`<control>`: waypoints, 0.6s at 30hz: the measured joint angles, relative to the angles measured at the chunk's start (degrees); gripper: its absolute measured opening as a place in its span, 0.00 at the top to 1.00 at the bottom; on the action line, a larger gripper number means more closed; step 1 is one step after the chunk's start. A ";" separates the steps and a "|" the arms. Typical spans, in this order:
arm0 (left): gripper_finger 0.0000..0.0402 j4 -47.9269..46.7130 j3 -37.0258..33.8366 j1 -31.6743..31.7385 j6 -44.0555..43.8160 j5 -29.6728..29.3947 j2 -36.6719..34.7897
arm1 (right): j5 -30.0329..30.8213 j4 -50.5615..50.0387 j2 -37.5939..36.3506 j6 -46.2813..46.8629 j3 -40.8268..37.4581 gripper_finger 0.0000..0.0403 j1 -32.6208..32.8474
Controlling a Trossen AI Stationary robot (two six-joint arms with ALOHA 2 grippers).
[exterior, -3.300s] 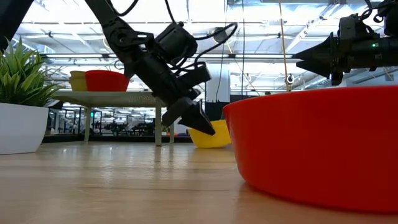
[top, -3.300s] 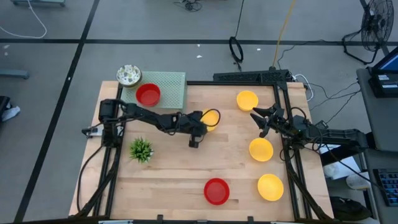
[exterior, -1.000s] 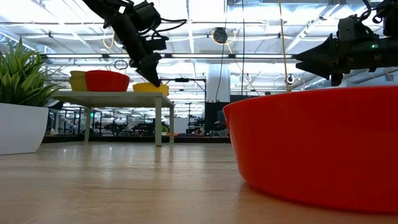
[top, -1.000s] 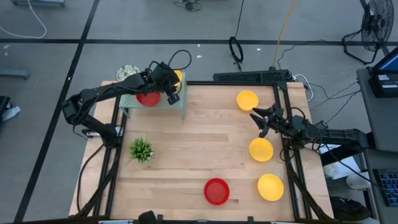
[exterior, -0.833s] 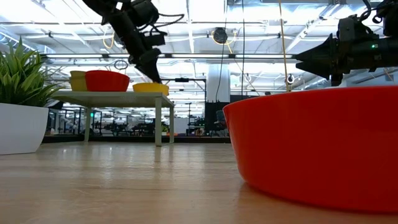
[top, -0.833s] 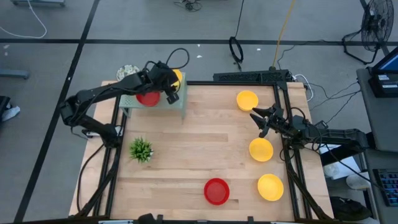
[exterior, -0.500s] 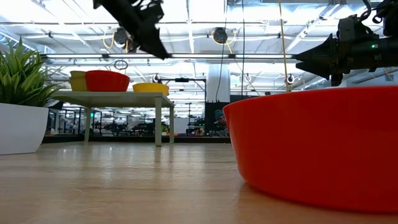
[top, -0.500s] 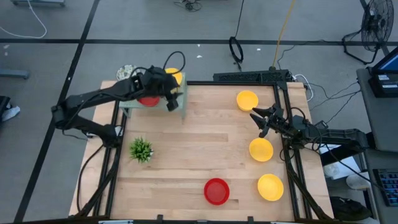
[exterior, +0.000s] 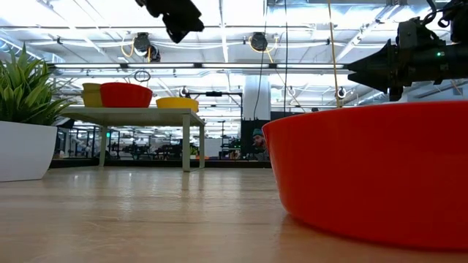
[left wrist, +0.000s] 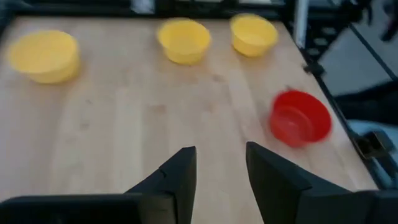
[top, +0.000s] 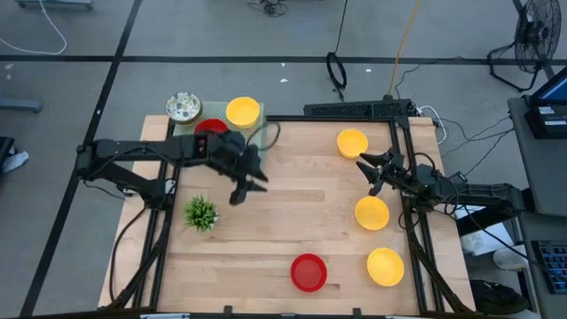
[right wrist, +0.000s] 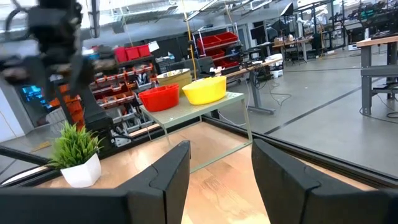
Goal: Pick & Place Mini bowls
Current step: Stack the yellow bowl on the yellow bowl on the shelf
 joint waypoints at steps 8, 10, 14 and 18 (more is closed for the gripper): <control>0.67 -11.12 0.00 -6.61 -4.55 -1.30 0.01 | 2.65 5.61 0.00 0.02 -0.02 0.60 -0.14; 0.67 -14.33 0.00 -7.85 -6.83 -4.50 0.01 | 2.69 8.65 -0.02 0.02 -0.02 0.60 -0.14; 0.67 -18.68 0.00 -10.10 -12.12 -13.90 0.01 | 2.66 14.90 -0.02 0.03 -0.02 0.60 -0.14; 0.67 -19.35 0.00 -11.82 -15.71 -19.29 0.03 | 2.67 18.89 -0.02 2.72 -0.02 0.60 -0.12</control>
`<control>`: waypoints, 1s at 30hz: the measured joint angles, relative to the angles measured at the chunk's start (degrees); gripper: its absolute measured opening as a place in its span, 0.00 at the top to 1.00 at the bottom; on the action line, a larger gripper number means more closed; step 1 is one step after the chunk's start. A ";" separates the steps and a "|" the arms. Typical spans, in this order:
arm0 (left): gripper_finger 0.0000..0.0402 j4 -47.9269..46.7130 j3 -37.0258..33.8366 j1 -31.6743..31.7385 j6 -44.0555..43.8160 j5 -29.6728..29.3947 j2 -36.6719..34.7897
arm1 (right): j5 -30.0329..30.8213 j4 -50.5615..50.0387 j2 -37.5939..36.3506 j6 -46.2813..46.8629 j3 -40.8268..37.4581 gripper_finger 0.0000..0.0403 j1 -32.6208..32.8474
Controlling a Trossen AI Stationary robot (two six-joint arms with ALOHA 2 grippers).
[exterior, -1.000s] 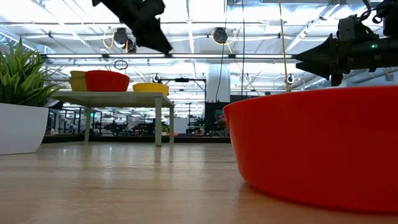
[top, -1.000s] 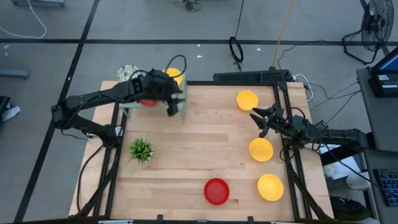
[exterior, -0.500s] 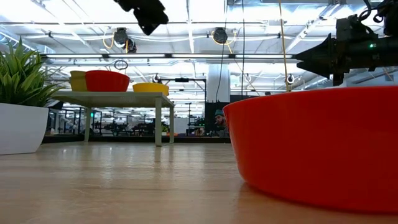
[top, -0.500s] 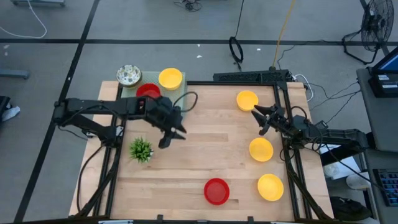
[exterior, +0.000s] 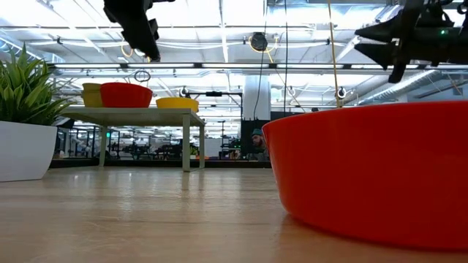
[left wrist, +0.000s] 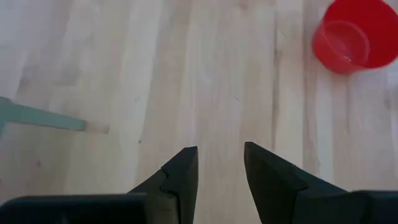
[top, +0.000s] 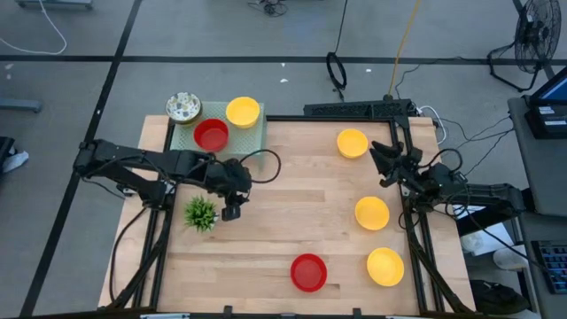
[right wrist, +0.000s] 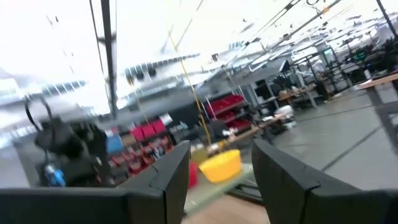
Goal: Pick & Place Mini bowls
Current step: Stack the yellow bowl on the yellow bowl on the shelf
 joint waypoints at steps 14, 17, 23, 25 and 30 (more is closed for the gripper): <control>0.67 -0.04 0.00 -3.61 -2.46 -1.61 -0.01 | -11.47 1.48 0.00 0.95 0.00 0.60 0.00; 0.67 -0.03 0.02 -3.70 -2.48 -1.62 -0.01 | -13.85 1.50 0.02 0.26 0.00 0.60 0.03; 0.67 0.10 0.02 -3.70 -2.62 -1.62 -0.01 | -12.04 1.53 0.02 0.73 0.01 0.60 0.02; 0.67 0.55 0.02 -3.69 -2.55 -1.63 -0.01 | -12.14 1.44 0.14 2.27 0.59 0.60 0.02; 0.67 2.74 0.04 -3.47 -0.51 -1.76 -0.01 | -13.70 -5.05 4.66 2.62 5.18 0.60 0.02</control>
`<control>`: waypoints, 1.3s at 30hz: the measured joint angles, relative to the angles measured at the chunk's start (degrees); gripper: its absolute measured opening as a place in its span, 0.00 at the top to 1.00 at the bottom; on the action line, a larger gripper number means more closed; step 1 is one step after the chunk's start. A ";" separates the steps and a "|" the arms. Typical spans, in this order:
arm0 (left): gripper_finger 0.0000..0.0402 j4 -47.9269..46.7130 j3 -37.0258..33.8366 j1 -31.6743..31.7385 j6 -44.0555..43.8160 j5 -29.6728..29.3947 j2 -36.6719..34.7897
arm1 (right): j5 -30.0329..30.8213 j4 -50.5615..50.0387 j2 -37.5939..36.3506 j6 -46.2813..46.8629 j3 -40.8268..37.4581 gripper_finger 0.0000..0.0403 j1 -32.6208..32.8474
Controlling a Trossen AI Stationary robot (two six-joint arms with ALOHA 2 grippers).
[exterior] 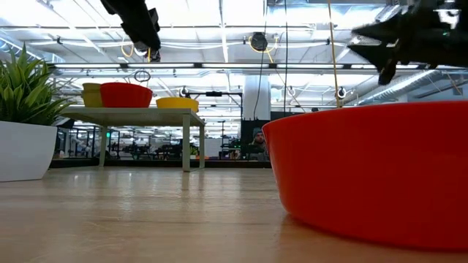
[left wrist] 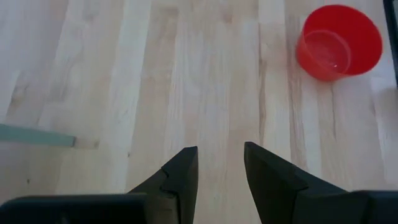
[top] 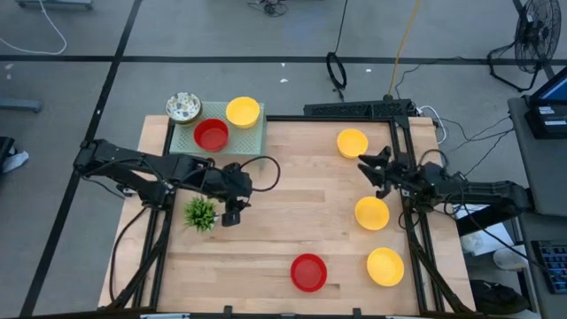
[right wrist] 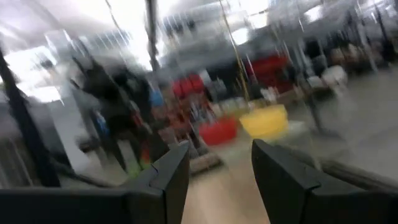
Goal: Pick & Place Mini bowls
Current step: Stack the yellow bowl on the yellow bowl on the shelf
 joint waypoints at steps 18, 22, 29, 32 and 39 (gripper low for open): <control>0.67 2.83 0.04 1.55 4.31 -8.86 0.00 | 10.73 -30.75 40.41 -4.17 27.58 0.60 -4.55; 0.67 2.78 0.04 2.06 4.25 -8.88 0.00 | 10.85 -41.49 48.52 -0.05 33.96 0.60 -8.09; 0.67 2.32 0.04 2.24 4.14 -8.88 0.00 | 10.57 -45.17 57.14 5.19 38.23 0.60 -14.28; 0.67 2.32 0.04 2.24 4.14 -8.88 0.00 | 10.57 -44.70 59.47 4.94 38.33 0.60 -16.65; 0.67 2.32 0.04 2.24 4.25 -8.88 0.00 | 8.98 -45.56 63.93 5.07 38.33 0.60 -21.32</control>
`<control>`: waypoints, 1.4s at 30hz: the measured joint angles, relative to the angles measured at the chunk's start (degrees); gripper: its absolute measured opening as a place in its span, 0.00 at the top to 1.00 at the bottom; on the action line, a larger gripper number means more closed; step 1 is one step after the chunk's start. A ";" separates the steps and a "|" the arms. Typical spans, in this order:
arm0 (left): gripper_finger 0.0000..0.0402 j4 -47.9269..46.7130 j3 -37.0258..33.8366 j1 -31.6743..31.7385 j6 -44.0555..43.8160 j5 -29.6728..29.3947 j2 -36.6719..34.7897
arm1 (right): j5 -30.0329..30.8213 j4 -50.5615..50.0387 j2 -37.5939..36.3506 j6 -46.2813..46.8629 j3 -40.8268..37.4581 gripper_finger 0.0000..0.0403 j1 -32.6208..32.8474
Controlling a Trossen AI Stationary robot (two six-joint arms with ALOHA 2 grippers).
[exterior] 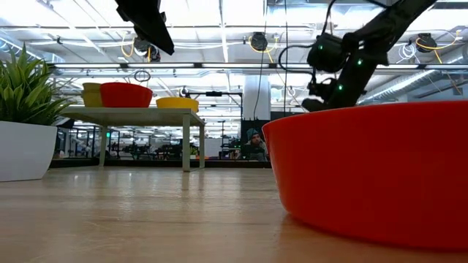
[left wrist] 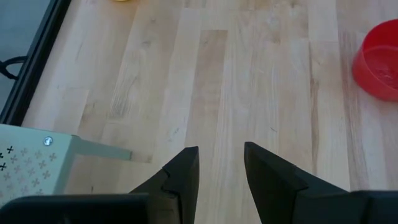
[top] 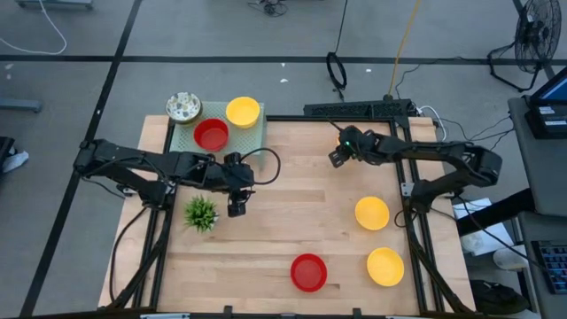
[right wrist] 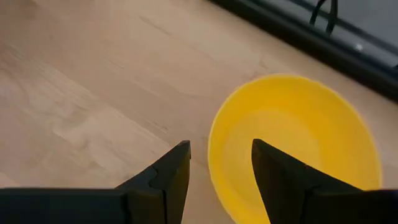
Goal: Pick & Place Mini bowls
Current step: Stack the yellow bowl on the yellow bowl on the shelf
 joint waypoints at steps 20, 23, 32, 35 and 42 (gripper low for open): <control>0.67 -0.35 0.00 0.00 0.17 0.02 0.00 | -2.97 0.99 8.74 -9.00 0.00 0.63 -2.05; 0.67 -0.37 0.00 0.00 0.17 0.02 0.00 | -2.95 1.18 8.70 -11.09 0.00 0.70 -1.48; 0.67 -0.36 0.00 0.00 0.31 0.02 0.00 | -8.26 2.02 8.65 -12.53 0.00 0.98 5.08; 0.67 -0.35 0.00 0.00 1.70 0.02 0.00 | -10.25 4.90 8.65 -9.96 0.00 0.99 10.04; 0.67 0.41 0.00 0.00 2.16 0.02 0.00 | -11.69 11.97 9.84 -7.19 4.28 1.00 24.56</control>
